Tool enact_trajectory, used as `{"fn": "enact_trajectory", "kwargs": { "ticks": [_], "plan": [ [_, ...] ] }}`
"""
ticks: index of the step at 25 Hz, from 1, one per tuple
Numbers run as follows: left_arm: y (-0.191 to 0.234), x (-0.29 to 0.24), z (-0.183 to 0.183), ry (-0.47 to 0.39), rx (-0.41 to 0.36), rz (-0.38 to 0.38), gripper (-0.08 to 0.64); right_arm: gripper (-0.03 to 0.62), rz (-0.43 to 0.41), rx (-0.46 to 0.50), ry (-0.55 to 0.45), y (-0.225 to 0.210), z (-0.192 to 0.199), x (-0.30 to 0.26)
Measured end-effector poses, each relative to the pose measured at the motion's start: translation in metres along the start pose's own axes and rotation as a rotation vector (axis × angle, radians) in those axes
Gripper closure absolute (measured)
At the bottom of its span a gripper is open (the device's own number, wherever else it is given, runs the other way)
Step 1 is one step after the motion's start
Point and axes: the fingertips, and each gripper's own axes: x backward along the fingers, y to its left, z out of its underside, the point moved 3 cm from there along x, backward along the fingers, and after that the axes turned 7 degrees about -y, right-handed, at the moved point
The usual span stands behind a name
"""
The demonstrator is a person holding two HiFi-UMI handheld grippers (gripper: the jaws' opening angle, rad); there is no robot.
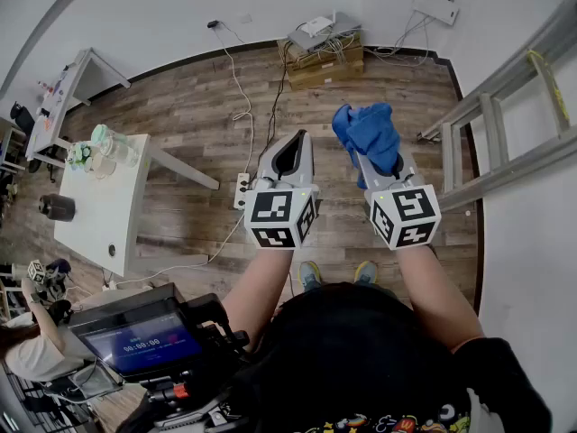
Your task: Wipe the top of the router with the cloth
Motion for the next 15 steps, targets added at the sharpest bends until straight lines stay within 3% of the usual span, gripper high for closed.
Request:
{"fn": "enact_trajectory", "kwargs": {
  "ticks": [10, 15],
  "plan": [
    [-0.03, -0.022, -0.004, -0.005, 0.03, 0.019, 0.56, 0.491, 0.004, 0.007, 0.013, -0.032, -0.011, 0.014],
    [-0.056, -0.069, 0.031, 0.034, 0.025, 0.008, 0.56, 0.489, -0.027, 0.006, 0.01, -0.087, 0.009, 0.0]
  ]
}}
